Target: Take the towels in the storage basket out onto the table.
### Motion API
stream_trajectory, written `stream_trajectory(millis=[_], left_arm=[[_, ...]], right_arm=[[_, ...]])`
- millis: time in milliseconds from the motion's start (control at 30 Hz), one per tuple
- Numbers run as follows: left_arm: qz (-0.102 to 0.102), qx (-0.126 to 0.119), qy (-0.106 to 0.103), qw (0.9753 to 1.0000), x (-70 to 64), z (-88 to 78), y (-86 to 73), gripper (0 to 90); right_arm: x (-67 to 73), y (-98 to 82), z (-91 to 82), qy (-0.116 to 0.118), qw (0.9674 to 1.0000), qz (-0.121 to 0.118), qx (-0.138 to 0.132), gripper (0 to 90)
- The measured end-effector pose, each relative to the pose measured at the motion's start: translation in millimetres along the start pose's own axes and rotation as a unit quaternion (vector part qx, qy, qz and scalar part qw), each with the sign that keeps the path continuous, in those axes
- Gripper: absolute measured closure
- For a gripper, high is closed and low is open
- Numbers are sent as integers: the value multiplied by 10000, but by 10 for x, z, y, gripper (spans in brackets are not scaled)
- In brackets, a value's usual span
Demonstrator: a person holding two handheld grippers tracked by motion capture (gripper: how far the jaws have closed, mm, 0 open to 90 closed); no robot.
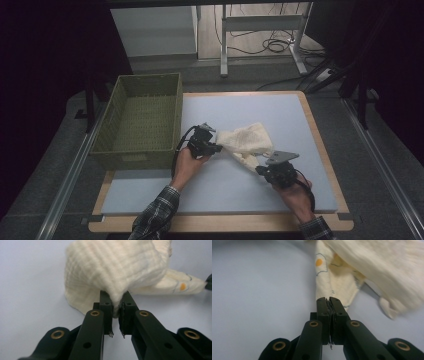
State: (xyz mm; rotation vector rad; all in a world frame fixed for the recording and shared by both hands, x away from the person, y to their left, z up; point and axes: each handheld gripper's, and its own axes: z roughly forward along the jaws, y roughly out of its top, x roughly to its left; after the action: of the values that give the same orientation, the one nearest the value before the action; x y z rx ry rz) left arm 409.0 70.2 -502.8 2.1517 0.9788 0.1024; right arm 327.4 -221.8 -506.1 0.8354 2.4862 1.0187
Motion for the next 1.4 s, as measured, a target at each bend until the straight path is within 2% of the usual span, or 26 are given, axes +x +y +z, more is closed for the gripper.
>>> stream_trajectory(millis=[167, 333, 500, 600, 667, 700, 767, 833, 867, 900, 967, 1067, 1200, 1400], left_arm=[[3, -5, 41, 10000, -24, -12, 24, 829], [30, -75, 42, 10000, -76, -94, 76, 828], [46, -27, 76, 10000, -153, -217, 84, 844], [-91, -52, 37, 9999, -156, -295, 68, 843], [-261, 75, -27, 9996, -123, -281, 37, 831], [-279, 161, -5, 9995, -110, -253, 16, 824], [-374, 394, 4, 9985, -80, -158, -31, 790], [-442, 547, 36, 9975, -49, -77, -73, 711], [-444, 591, 98, 9972, -34, -47, -90, 642], [-459, 587, 107, 9972, -22, -27, -103, 582], [-456, 512, 91, 9976, -12, -28, -110, 533], [-378, 396, 104, 9984, -51, -81, -75, 503], [-98, 258, 96, 9996, -139, -172, 45, 494], [228, 287, 2, 9993, -299, -171, 254, 478]], right_arm=[[-171, -216, -191, -119, 9995, 299, 11, 874], [-316, -397, -415, -259, 9982, 538, -41, 874], [-385, -481, -632, -432, 9971, 625, -66, 873], [-390, -496, -730, -505, 9968, 617, -94, 873], [-405, -513, -781, -535, 9965, 630, -107, 872], [-416, -530, -786, -524, 9963, 680, -90, 871], [-434, -573, -746, -492, 9960, 739, -24, 869], [-442, -621, -687, -453, 9958, 787, 83, 866], [-444, -647, -658, -426, 9956, 820, 125, 862], [-446, -669, -640, -400, 9956, 838, 150, 853], [-445, -694, -638, -393, 9954, 865, 153, 817], [-460, -695, -683, -390, 9952, 895, 75, 768], [-501, -668, -740, -381, 9947, 955, -35, 742], [-502, -639, -703, -309, 9948, 968, -59, 710]])
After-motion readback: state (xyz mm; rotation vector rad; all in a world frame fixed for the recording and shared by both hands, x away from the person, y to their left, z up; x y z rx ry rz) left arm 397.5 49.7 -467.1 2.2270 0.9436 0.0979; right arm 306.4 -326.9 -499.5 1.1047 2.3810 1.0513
